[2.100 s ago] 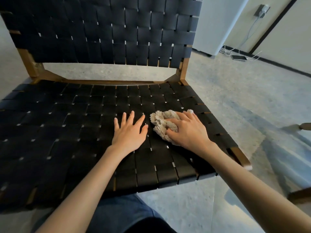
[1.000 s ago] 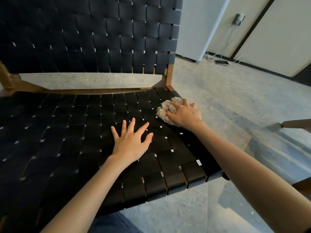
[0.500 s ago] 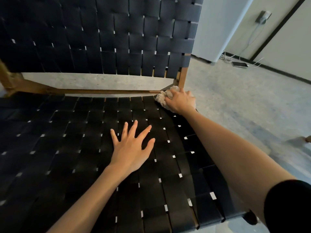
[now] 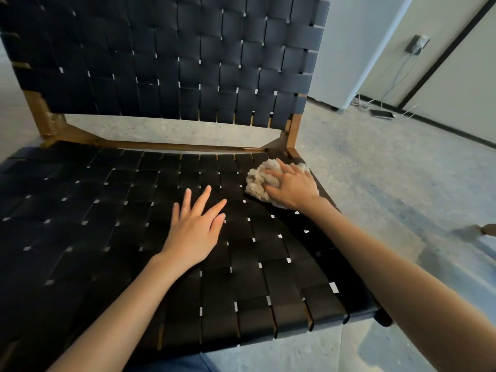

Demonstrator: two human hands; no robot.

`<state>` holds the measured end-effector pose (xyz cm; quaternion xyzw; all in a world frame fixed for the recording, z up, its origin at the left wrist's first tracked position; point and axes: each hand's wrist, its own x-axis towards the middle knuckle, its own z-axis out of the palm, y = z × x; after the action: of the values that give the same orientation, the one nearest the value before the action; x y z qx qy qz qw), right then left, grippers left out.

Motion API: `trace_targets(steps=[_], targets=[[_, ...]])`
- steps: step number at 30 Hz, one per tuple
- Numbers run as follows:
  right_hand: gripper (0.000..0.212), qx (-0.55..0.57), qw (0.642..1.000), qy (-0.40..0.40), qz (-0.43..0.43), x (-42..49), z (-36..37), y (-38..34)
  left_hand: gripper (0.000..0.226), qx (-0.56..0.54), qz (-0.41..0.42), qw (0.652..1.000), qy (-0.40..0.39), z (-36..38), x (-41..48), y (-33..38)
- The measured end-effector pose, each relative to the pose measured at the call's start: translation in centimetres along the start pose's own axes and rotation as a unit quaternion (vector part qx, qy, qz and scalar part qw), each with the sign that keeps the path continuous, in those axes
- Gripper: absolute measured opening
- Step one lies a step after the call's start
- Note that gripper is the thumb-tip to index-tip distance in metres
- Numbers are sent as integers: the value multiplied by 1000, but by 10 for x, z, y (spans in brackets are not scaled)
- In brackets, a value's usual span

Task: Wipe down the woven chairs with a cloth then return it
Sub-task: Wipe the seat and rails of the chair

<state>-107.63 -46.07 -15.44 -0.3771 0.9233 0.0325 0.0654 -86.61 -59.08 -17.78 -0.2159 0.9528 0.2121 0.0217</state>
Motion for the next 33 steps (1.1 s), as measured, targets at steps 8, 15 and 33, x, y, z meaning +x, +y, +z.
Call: trace_targets(steps=[8,15,33], targets=[[66,-4,1000,11,25,-23,4,-16,52,71,-77,995,0,-35,-38,-67],[55,81,987,68,123,28,12,-56,50,69,-107,991,32,-49,-54,-97],[49,38,991,65,108,59,11,-57,49,74,-118,989,54,-41,-48,-95]])
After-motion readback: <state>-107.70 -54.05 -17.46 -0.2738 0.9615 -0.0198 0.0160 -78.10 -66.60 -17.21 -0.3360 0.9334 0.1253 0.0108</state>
